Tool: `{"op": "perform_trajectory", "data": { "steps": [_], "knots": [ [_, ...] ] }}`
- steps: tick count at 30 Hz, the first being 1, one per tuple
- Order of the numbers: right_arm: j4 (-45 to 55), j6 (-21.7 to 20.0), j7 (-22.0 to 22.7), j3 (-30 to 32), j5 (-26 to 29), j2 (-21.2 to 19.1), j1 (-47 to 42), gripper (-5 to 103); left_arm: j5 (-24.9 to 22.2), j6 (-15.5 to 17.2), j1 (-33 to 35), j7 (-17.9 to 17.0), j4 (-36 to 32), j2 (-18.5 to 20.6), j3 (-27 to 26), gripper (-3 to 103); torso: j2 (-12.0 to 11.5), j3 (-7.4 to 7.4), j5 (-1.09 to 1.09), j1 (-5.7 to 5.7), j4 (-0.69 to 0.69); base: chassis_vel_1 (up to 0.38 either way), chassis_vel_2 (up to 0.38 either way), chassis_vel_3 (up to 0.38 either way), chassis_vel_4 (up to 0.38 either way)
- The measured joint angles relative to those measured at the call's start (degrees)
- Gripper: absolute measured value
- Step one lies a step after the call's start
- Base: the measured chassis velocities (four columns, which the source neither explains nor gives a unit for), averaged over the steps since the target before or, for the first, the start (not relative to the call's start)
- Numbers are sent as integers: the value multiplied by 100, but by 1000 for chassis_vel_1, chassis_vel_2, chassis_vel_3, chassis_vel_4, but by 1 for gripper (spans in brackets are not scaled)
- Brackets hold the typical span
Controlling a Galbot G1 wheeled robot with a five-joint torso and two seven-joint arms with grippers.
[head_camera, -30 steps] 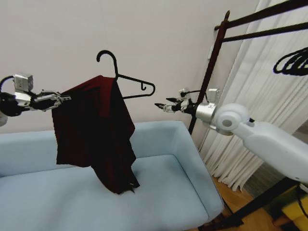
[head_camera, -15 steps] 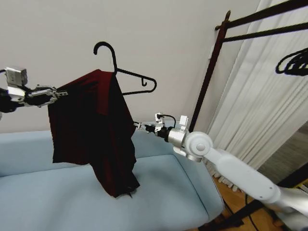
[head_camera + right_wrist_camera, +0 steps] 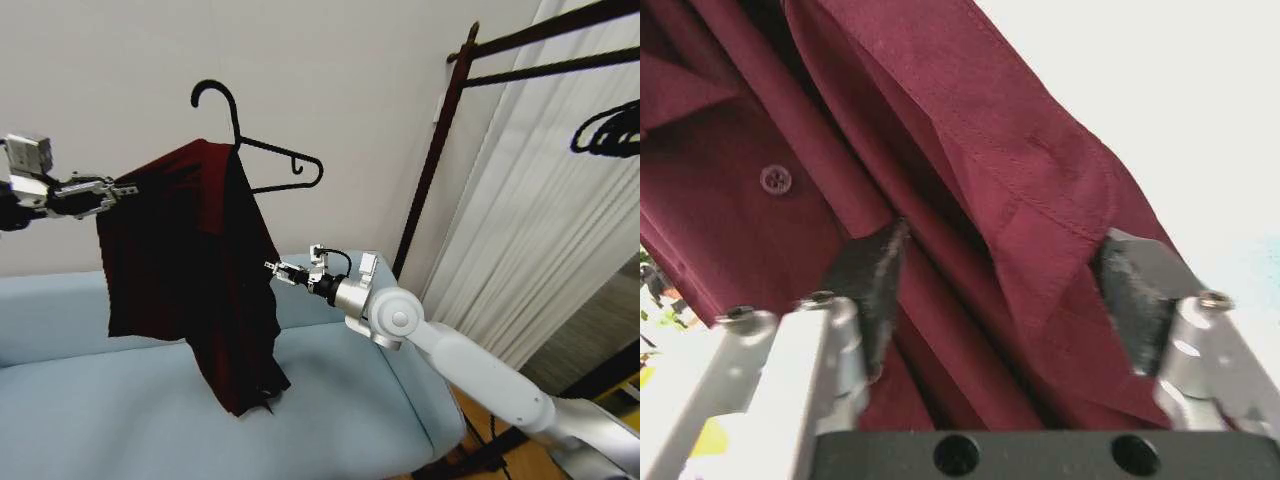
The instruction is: Pick up the clothes from the sofa and hang them on the clothes hanger.
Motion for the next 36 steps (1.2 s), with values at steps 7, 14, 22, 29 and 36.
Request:
{"op": "perform_trajectory", "data": {
  "steps": [7,14,22,29,36],
  "knots": [
    [-34,8,-32,-26,-210,-46,50,37,-26,1,-5,-18,-14,-1,-9,2,1,0,0,0,0,0,0,0,0],
    [-55,43,6,-13,-361,-110,106,10,-65,6,-12,-45,-47,-38,-34,2,1,0,1,0,0,0,0,0,0],
    [-115,183,288,101,-440,-160,225,0,-35,14,10,-50,-124,-163,-43,2,1,0,0,0,0,0,0,0,0],
    [-135,242,414,238,-440,-275,285,0,-22,26,4,-51,-132,-201,-44,2,1,0,1,0,0,0,0,0,0],
    [-156,254,419,297,-453,-323,307,0,-17,32,5,-50,-132,-203,-44,2,1,0,1,0,0,0,0,0,0]
  ]
}}
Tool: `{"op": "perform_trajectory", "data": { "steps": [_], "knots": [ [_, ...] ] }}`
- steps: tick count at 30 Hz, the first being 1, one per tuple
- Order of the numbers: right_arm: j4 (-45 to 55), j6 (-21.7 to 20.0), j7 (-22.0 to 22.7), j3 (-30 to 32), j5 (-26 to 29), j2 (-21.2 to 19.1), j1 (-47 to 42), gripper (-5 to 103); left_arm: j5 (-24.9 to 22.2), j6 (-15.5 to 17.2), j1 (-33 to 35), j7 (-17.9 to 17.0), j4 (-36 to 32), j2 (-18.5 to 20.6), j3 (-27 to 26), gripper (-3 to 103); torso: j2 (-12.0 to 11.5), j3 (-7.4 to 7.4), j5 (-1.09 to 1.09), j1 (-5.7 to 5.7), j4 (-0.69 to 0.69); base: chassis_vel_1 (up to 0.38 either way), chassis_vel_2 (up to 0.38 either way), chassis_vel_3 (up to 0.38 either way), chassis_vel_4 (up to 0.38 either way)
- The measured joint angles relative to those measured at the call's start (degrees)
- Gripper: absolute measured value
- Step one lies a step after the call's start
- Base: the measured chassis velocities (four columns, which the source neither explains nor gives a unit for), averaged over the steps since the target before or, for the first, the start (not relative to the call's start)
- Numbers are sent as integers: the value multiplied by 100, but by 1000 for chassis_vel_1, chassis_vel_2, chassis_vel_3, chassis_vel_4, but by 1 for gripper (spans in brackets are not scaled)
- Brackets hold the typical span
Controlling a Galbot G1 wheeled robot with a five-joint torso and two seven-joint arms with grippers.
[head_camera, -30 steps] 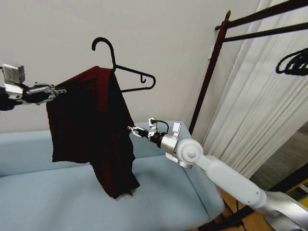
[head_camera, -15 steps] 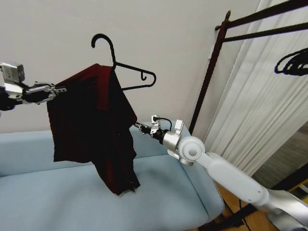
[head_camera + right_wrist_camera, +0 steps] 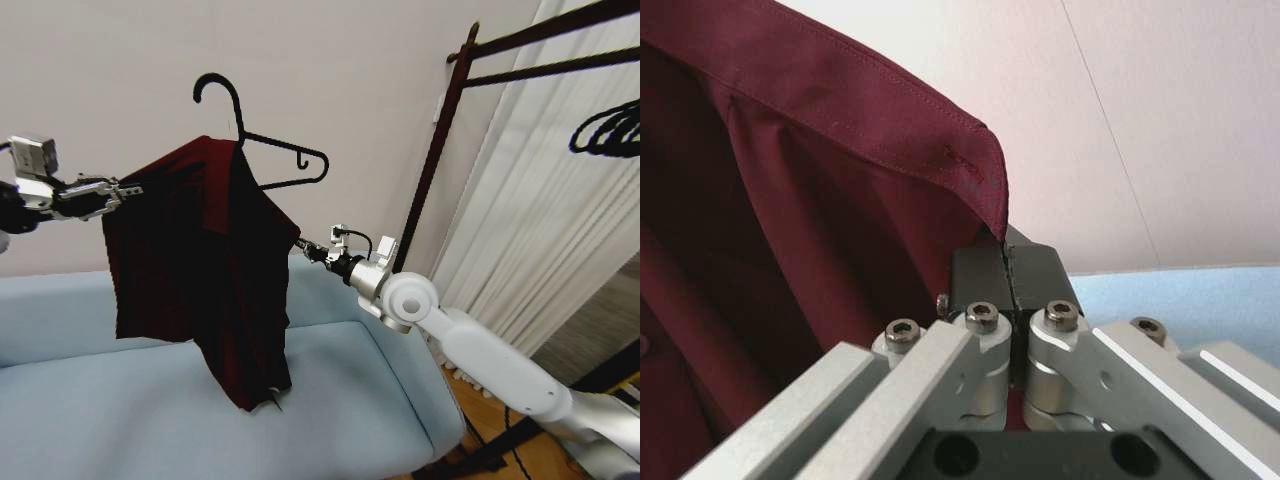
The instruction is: Pick up the clothes from the sofa and hang them on the clothes hanger.
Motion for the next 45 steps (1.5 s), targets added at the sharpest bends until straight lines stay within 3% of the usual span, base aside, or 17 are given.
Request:
{"op": "perform_trajectory", "data": {
  "steps": [16,21,23,30,32,35,38,40,41,45],
  "knots": [
    [157,-135,-377,-2,-104,51,-342,-3,-89,7,-24,-44,-22,119,-10,2,0,0,0,0,0,0,0,0,0],
    [275,-160,-515,-32,-321,86,-500,22,-138,11,-26,-130,-58,136,-6,2,0,0,0,0,0,0,0,0,0],
    [293,-160,-514,-37,-322,103,-511,22,-149,12,-27,-144,-66,138,-3,2,0,0,0,0,0,0,0,0,0],
    [285,-153,-478,-60,-270,246,-440,55,-162,18,-28,-182,-80,144,8,2,0,0,-1,0,0,0,0,0,0],
    [279,-150,-474,-62,-264,257,-431,55,-162,19,-28,-183,-80,145,8,2,0,0,-1,0,1,0,0,0,0],
    [274,-124,-472,-71,-263,257,-431,73,-162,19,-27,-186,-80,145,9,2,0,0,-1,0,0,0,0,0,0],
    [272,-101,-473,-73,-268,251,-446,71,-163,18,-27,-193,-80,146,9,2,0,0,-1,0,0,0,0,0,0],
    [271,-78,-475,-80,-277,247,-452,61,-167,19,-28,-210,-86,147,9,2,0,0,-1,0,0,0,0,0,0],
    [271,-78,-475,-80,-277,247,-452,61,-167,19,-28,-210,-86,147,9,2,0,0,-1,0,0,0,0,0,0],
    [276,-40,-467,-103,-294,251,-446,39,-174,19,-28,-229,-111,146,9,2,0,0,-1,0,0,0,0,0,0]
  ]
}}
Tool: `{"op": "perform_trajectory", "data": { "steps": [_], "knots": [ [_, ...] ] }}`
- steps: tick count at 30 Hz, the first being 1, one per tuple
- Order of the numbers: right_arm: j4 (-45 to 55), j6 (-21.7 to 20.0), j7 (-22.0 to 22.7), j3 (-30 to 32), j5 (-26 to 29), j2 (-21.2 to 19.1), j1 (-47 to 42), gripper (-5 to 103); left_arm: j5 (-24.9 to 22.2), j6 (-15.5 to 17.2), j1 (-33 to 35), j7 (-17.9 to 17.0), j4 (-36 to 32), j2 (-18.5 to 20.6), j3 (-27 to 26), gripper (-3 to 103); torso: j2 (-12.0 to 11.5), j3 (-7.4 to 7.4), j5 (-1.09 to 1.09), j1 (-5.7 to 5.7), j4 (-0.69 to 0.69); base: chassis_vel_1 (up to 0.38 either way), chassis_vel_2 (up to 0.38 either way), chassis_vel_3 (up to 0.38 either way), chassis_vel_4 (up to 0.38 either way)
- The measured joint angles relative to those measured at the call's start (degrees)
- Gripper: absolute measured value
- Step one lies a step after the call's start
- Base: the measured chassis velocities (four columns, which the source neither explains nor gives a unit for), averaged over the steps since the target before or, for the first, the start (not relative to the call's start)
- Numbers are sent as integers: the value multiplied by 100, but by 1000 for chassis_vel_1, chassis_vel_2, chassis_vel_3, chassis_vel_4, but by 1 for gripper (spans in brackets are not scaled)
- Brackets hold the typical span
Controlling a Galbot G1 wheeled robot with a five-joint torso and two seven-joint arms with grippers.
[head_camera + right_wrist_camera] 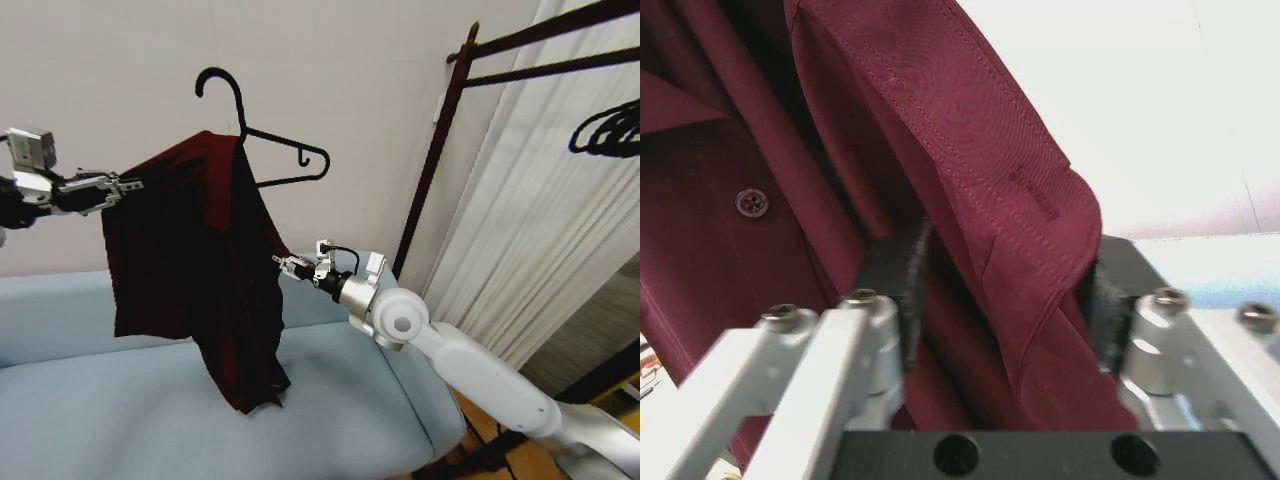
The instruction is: Pick up the clothes from the sofa and hang them on the clothes hanger.
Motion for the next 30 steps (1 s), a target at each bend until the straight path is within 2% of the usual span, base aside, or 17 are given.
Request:
{"op": "perform_trajectory", "data": {
  "steps": [3,5,7,10,12,22,30],
  "knots": [
    [6,7,6,-3,-1,-4,9,33,-4,0,0,-1,0,2,-1,2,0,0,0,0,0,0,0,0,0],
    [14,11,15,-5,-12,-28,32,22,-22,0,0,0,0,26,-13,2,0,0,0,0,0,0,0,0,0],
    [16,13,24,-5,-22,-36,38,22,-26,-1,0,-1,-1,32,-18,2,0,0,0,0,0,0,0,0,0],
    [16,18,126,1,-77,-83,71,7,-36,-4,-3,-11,-11,38,-35,2,0,0,1,0,0,0,0,0,0],
    [-2,28,216,24,-123,-123,117,1,-38,-7,-3,-27,-21,39,-47,2,0,0,0,0,0,0,0,0,0],
    [-272,60,573,246,-213,-255,703,0,17,-18,14,-137,-116,-82,-62,2,0,0,1,0,0,0,0,0,0],
    [-497,52,651,325,-281,-454,1388,0,169,-32,45,-172,-147,-235,-45,2,0,0,1,0,0,0,0,0,0]
  ]
}}
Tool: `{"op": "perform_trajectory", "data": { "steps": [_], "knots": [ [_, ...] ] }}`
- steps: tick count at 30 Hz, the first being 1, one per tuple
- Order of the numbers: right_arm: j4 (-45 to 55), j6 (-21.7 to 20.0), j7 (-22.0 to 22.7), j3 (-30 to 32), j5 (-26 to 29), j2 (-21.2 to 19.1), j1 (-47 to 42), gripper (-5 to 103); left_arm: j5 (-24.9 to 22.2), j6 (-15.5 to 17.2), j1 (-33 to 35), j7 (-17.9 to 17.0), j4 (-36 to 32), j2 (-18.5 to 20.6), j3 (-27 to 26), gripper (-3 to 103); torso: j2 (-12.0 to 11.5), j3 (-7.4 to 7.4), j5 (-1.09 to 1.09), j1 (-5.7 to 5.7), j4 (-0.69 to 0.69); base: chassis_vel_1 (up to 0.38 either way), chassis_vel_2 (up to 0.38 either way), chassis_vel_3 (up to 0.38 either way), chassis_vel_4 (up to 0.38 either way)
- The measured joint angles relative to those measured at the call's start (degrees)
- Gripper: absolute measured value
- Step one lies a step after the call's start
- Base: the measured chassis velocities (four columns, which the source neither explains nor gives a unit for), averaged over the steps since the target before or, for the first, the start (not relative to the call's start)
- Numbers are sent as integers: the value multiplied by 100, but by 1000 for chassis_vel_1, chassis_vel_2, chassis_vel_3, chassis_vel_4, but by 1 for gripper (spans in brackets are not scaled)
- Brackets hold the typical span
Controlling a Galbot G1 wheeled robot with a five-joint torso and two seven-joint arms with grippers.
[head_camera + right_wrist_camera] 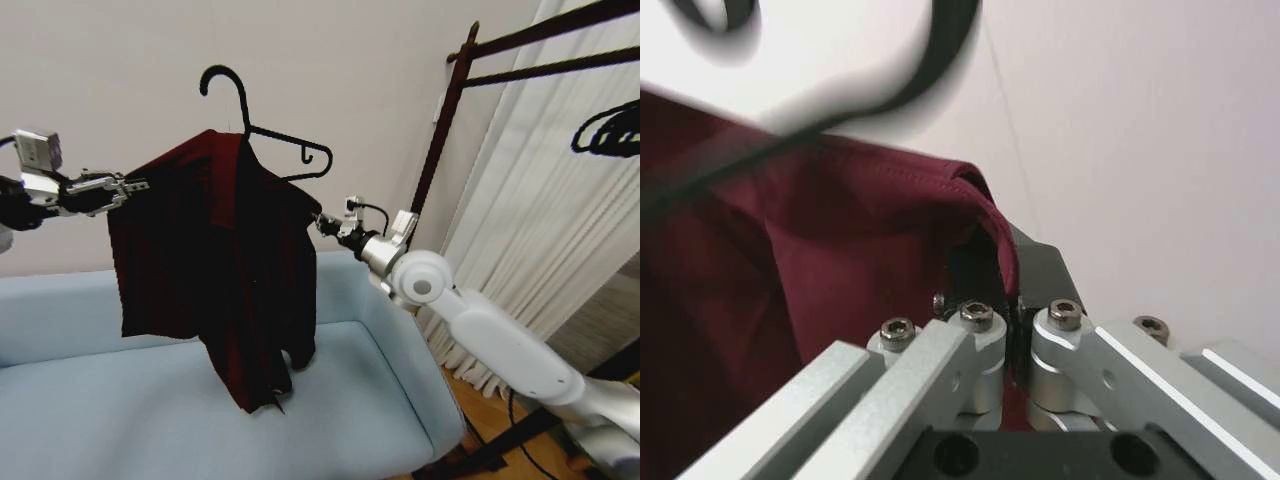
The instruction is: Pick up the clothes from the sofa and hang them on the clothes hanger.
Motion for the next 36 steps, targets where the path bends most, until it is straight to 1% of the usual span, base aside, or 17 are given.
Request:
{"op": "perform_trajectory", "data": {
  "steps": [3,7,14,16,29,31,32,33,34,35,36],
  "knots": [
    [-95,-14,-26,9,-1,-37,202,0,30,-1,11,0,-16,-34,10,2,0,0,0,0,0,0,0,0,0],
    [-376,-66,-179,1,14,-149,705,0,176,-3,45,13,-24,-119,28,2,0,0,0,0,0,0,0,0,0],
    [-415,-95,-334,-37,-24,-346,852,0,342,-4,70,13,-48,-246,58,2,0,0,0,0,0,0,0,0,0],
    [-407,-100,-412,-71,-88,-429,904,0,498,-5,73,6,-58,-310,87,2,0,0,1,0,-1,0,0,0,0],
    [-616,-174,-534,-348,-327,-406,1550,0,1030,-13,131,-55,-72,-432,115,2,0,0,-1,0,0,0,0,0,0],
    [-649,-202,-562,-406,-393,-405,1652,0,1140,-13,134,-191,-76,-456,114,2,0,0,-1,0,0,0,0,0,0],
    [-648,-217,-570,-426,-422,-406,1687,0,1173,-13,139,-369,-104,-466,114,2,0,0,-1,0,0,0,0,0,0],
    [-648,-217,-570,-426,-422,-406,1687,0,1173,-13,139,-369,-104,-466,114,2,0,0,-1,0,0,0,0,0,0],
    [-638,-234,-575,-439,-444,-406,1706,0,1179,-13,144,-550,-145,-476,115,2,0,0,-1,0,0,0,0,0,0],
    [-633,-242,-577,-445,-454,-405,1713,0,1179,-13,146,-628,-163,-481,116,2,0,0,-1,0,0,0,0,0,0],
    [-609,-267,-583,-470,-499,-395,1734,0,1178,-13,152,-837,-227,-506,126,2,0,0,-1,0,0,0,0,0,0]
  ]
}}
